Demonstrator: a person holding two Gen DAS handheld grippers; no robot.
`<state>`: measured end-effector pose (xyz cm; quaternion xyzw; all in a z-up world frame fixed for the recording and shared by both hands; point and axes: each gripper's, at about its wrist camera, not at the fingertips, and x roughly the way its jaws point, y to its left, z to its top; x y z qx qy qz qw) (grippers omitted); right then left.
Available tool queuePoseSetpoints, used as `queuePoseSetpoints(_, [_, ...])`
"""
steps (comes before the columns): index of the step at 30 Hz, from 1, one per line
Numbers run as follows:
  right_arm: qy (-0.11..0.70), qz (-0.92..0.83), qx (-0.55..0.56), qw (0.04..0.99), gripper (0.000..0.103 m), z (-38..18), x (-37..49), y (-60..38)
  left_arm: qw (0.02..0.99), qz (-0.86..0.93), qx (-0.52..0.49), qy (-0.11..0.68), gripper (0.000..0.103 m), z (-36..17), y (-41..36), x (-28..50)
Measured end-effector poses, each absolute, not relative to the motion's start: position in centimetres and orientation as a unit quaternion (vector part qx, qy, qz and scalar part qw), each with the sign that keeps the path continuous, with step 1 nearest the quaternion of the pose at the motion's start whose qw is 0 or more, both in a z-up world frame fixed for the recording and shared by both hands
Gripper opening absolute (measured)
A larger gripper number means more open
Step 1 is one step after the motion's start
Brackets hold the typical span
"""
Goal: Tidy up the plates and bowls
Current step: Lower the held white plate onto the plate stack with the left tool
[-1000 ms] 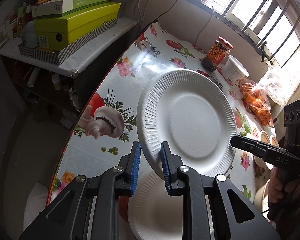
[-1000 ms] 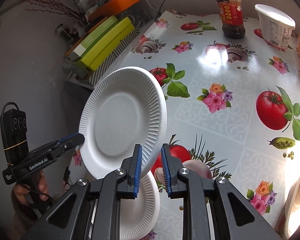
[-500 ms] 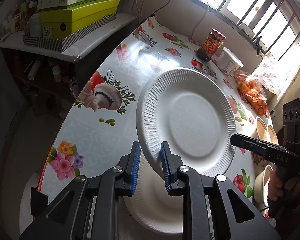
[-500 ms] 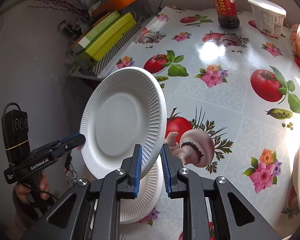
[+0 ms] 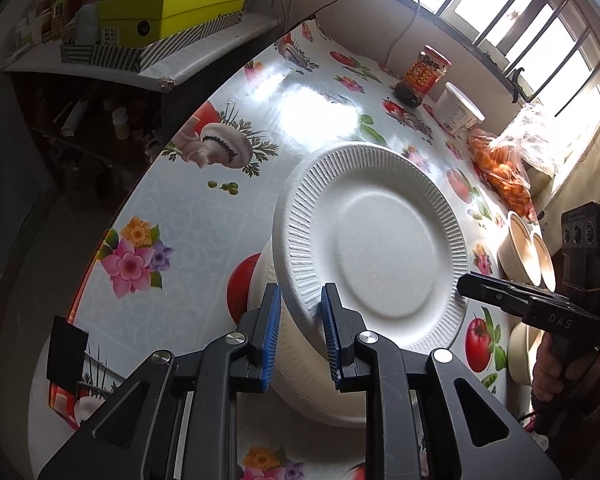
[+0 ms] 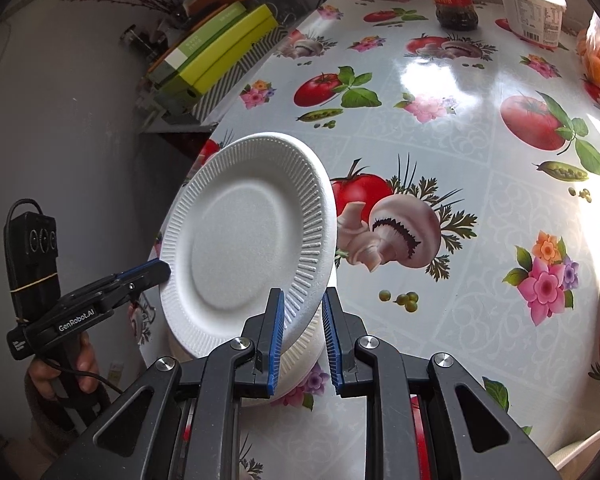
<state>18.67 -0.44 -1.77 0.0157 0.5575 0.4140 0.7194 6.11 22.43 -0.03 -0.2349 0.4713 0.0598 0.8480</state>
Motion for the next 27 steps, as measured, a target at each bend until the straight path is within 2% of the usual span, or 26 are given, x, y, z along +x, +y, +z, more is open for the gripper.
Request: queuePoseSetpoints(27, [0.571, 0.410, 0.002, 0.711, 0.021, -3.2, 16.4, -0.8, 0.839, 0.068, -0.238, 0.484, 0.022, -1.4, 21.5, 3.7])
